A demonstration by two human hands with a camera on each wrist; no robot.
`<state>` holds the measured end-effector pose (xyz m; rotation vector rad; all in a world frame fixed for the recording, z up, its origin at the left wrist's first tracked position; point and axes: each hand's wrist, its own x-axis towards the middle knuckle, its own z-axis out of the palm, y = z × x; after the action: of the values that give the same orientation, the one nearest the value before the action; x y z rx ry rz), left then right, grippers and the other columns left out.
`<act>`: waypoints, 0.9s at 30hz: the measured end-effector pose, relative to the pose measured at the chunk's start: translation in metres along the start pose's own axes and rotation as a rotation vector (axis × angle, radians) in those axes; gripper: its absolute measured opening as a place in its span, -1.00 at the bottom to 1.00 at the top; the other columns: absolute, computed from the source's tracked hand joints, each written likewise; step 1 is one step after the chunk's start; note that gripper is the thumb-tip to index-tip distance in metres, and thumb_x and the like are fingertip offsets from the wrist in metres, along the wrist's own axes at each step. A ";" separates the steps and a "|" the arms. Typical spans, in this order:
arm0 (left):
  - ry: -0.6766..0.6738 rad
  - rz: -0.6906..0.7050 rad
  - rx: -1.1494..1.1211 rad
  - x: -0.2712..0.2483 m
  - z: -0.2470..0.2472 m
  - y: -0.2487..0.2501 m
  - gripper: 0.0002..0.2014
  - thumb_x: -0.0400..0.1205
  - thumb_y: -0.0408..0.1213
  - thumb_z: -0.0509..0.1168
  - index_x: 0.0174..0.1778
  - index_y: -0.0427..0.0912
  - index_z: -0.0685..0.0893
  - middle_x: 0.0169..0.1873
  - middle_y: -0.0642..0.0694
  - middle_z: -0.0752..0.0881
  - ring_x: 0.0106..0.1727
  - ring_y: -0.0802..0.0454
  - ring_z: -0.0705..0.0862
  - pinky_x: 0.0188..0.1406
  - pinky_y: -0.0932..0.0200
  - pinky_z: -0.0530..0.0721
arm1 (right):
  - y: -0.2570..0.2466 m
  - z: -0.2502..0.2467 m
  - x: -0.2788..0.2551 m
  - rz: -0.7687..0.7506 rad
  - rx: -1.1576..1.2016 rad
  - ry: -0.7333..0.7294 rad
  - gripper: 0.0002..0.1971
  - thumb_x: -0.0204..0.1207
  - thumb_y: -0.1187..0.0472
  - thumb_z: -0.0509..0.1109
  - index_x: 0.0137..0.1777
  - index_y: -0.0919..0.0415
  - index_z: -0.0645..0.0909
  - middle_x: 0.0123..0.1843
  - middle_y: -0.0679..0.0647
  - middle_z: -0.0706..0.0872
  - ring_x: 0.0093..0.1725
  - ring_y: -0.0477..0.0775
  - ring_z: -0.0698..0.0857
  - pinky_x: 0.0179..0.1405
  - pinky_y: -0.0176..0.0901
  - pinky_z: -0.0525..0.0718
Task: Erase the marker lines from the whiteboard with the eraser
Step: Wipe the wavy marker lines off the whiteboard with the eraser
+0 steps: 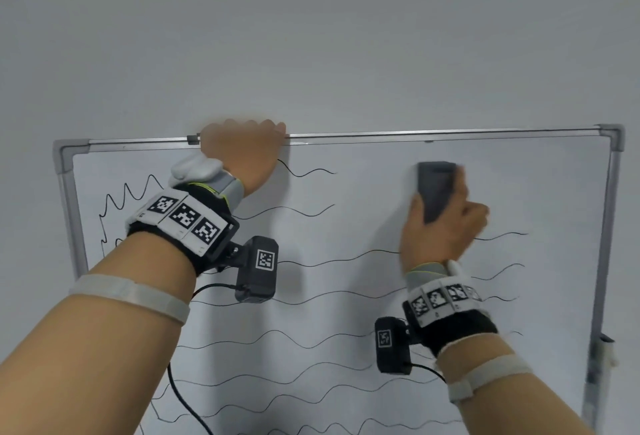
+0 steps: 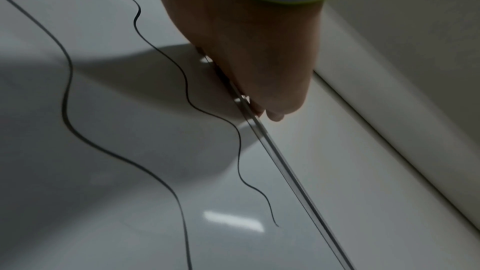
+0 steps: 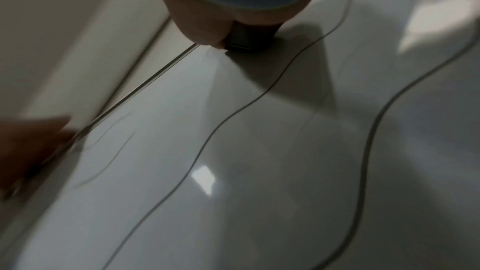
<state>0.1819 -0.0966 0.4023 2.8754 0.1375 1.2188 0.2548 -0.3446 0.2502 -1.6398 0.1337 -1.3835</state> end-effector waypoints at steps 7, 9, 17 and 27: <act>-0.009 0.009 -0.036 -0.003 -0.003 -0.002 -0.57 0.76 -0.12 -0.22 0.45 0.16 0.40 0.12 -0.05 0.65 0.30 -0.22 0.51 0.35 -0.15 0.26 | -0.081 0.028 -0.056 -0.307 -0.003 -0.162 -0.22 0.45 0.00 0.51 0.69 -0.03 0.36 0.04 0.23 0.48 -0.02 0.25 0.46 -0.04 0.08 0.51; -0.048 0.033 -0.056 -0.002 -0.009 -0.008 -0.53 0.76 -0.14 -0.22 0.57 0.18 0.33 0.28 -0.04 0.67 0.38 -0.23 0.51 0.40 -0.16 0.25 | -0.119 0.037 -0.088 -0.583 -0.003 -0.325 -0.22 0.40 0.04 0.53 0.64 -0.08 0.36 0.02 0.18 0.48 -0.05 0.23 0.46 -0.13 0.05 0.51; -0.048 0.056 -0.326 -0.009 -0.042 -0.063 -0.42 0.72 0.20 -0.20 0.25 0.24 0.74 0.21 0.07 0.73 0.35 -0.08 0.59 0.37 -0.06 0.41 | -0.139 0.041 -0.068 -0.410 0.040 -0.173 -0.26 0.50 0.01 0.50 0.69 0.01 0.39 0.06 0.16 0.46 0.00 0.20 0.45 -0.07 0.08 0.53; 0.119 -0.094 -0.534 -0.080 -0.026 -0.041 -0.52 0.55 0.14 0.37 0.27 -0.03 0.47 -0.14 -0.01 0.72 -0.06 -0.12 0.72 -0.05 -0.01 0.69 | -0.176 0.049 -0.092 -0.699 0.099 -0.339 -0.47 0.29 0.15 0.48 0.27 0.30 0.53 0.02 0.21 0.54 -0.07 0.23 0.48 -0.27 0.06 0.50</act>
<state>0.1048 -0.0631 0.3612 2.3164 -0.0476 1.1886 0.1805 -0.1647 0.3132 -1.8933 -0.7581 -1.5413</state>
